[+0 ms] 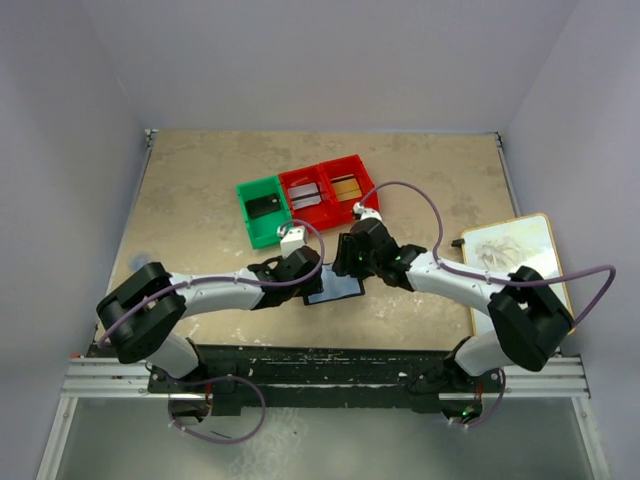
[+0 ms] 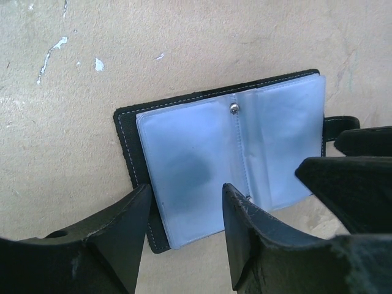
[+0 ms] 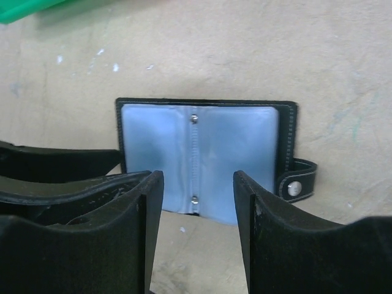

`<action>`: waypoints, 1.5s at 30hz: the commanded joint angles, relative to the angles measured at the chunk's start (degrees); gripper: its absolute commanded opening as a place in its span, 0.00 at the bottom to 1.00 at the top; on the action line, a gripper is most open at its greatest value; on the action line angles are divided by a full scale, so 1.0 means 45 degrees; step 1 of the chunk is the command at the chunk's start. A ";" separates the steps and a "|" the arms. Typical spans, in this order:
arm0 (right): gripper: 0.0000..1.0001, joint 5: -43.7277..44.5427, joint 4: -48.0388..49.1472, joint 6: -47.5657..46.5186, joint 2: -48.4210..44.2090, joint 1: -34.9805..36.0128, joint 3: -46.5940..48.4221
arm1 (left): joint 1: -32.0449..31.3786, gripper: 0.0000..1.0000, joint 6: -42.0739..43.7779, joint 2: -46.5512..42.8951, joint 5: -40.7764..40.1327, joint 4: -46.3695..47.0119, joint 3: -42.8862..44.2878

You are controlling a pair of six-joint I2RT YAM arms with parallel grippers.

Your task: Take the credit cards out of the card holder

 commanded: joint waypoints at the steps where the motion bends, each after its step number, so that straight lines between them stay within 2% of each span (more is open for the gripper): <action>1: 0.53 -0.1197 0.1163 -0.0069 -0.0165 0.0014 -0.0108 | -0.0012 0.48 0.0211 -0.0695 -0.0143 -0.0027 -0.0127; 5: 0.53 -0.1764 0.1887 0.0043 0.0426 0.0014 -0.0248 | -0.0019 0.48 0.0234 -0.0901 -0.0218 -0.0041 -0.0201; 14: 0.52 -0.0793 0.0989 0.0266 0.1967 0.0014 -0.0239 | -0.0022 0.53 0.0106 -0.1129 -0.0407 -0.0331 -0.0167; 21: 0.51 -0.0594 0.1321 0.0641 0.2058 0.0014 -0.1041 | -0.0032 0.55 -0.0050 -0.1140 -0.0343 -0.0240 -0.0166; 29: 0.50 -0.0424 0.1804 0.0872 0.2126 0.0026 -0.1406 | -0.0023 0.54 -0.0500 -0.0763 0.0523 0.1111 -0.0363; 40: 0.50 -0.0381 0.1677 0.0864 0.2029 0.0014 -0.1483 | -0.0041 0.54 -0.0959 -0.0254 -0.0472 0.0772 -0.0934; 45: 0.50 -0.0361 0.1750 0.0931 0.2087 0.0014 -0.1576 | -0.0038 0.53 -0.0853 -0.0198 0.0139 0.1537 -0.1140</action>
